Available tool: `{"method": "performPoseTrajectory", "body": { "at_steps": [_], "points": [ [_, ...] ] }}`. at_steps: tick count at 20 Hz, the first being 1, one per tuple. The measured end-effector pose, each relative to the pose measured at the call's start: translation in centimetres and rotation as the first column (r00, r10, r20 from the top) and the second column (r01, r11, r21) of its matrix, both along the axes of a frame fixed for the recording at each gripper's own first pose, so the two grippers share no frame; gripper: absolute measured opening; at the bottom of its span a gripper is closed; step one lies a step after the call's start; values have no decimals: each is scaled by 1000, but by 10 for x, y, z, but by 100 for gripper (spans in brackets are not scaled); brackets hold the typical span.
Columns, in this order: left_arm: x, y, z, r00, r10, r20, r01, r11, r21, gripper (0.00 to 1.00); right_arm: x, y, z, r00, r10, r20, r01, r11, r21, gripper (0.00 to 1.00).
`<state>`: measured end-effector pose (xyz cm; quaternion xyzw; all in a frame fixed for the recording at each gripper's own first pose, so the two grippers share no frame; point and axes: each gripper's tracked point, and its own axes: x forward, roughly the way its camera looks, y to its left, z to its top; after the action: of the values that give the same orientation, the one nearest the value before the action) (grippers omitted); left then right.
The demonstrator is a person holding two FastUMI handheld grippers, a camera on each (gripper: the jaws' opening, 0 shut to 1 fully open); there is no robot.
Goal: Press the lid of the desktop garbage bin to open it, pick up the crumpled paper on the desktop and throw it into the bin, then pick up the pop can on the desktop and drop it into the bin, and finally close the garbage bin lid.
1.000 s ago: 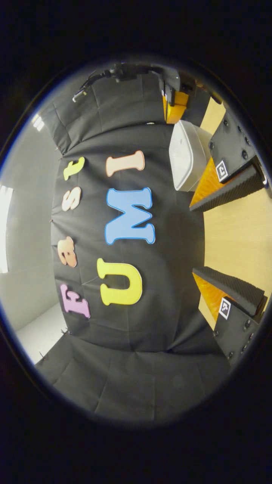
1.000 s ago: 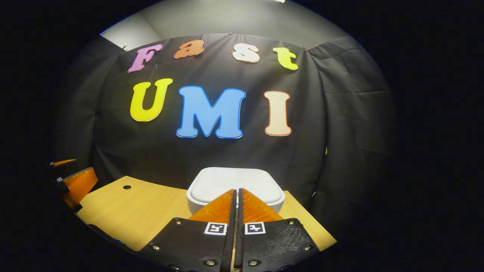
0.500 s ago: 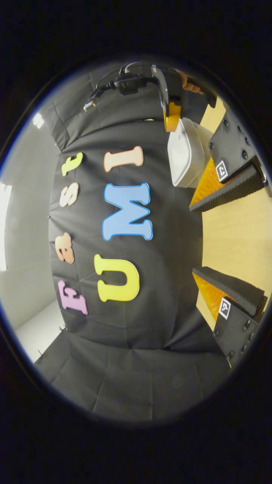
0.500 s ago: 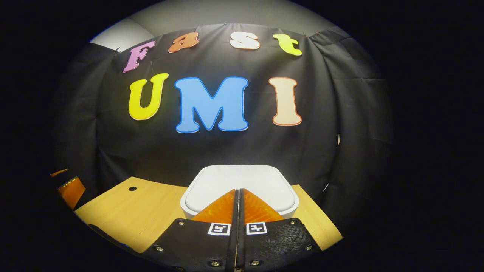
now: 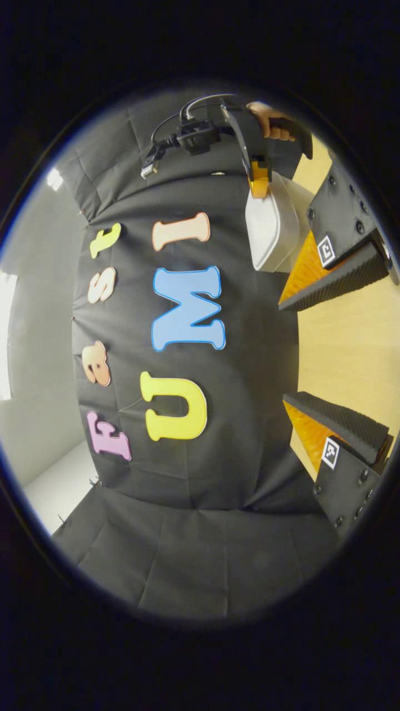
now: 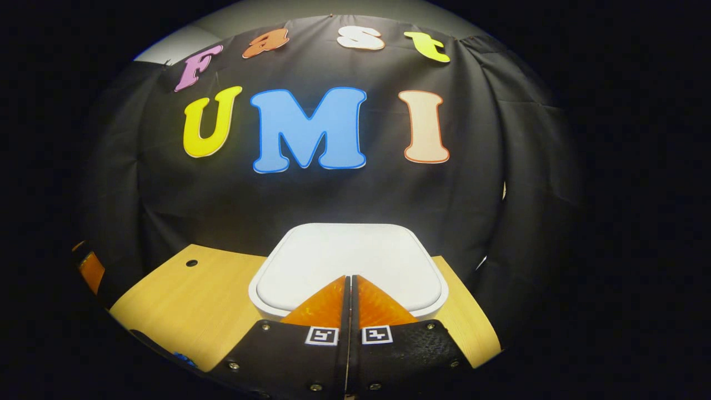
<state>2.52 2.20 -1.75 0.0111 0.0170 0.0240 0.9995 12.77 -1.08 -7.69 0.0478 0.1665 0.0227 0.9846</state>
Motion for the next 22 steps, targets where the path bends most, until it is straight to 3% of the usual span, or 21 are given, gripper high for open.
{"method": "performPoseTrajectory", "body": {
  "at_steps": [2,4,8,13,14,16,18,20,21,22],
  "points": [
    [0,-3,0,1000,-3,1,3,1000,-8,95,-1,0,-5,1000,19,-13,-19,1000,-17,1],
    [0,-7,-1,1000,-6,1,6,1000,-19,99,-2,-3,-5,1000,19,9,-19,999,27,1],
    [-3,-14,1,1000,-15,1,15,1000,-19,95,0,0,-5,999,31,29,-34,993,112,1],
    [-9,-16,16,999,-5,32,5,1000,9,99,2,-4,13,996,7,90,-10,999,39,1],
    [-10,-14,19,999,2,37,-2,1000,14,95,4,-6,19,994,9,111,-12,1000,21,0],
    [-13,-12,18,999,15,36,-16,1000,12,99,8,-11,41,985,-2,173,1,1000,6,1],
    [-16,-10,18,999,27,34,-27,1000,5,95,15,-15,64,973,-12,231,14,1000,-7,1],
    [-19,-9,19,999,40,34,-40,999,5,99,23,-17,83,963,-13,269,21,1000,-24,1],
    [-20,-8,19,998,46,36,-47,999,4,95,27,-19,92,958,-16,285,24,999,-26,1],
    [-23,-6,19,998,54,35,-54,999,2,99,30,-20,99,954,-18,299,26,999,-25,1]
  ]
}}
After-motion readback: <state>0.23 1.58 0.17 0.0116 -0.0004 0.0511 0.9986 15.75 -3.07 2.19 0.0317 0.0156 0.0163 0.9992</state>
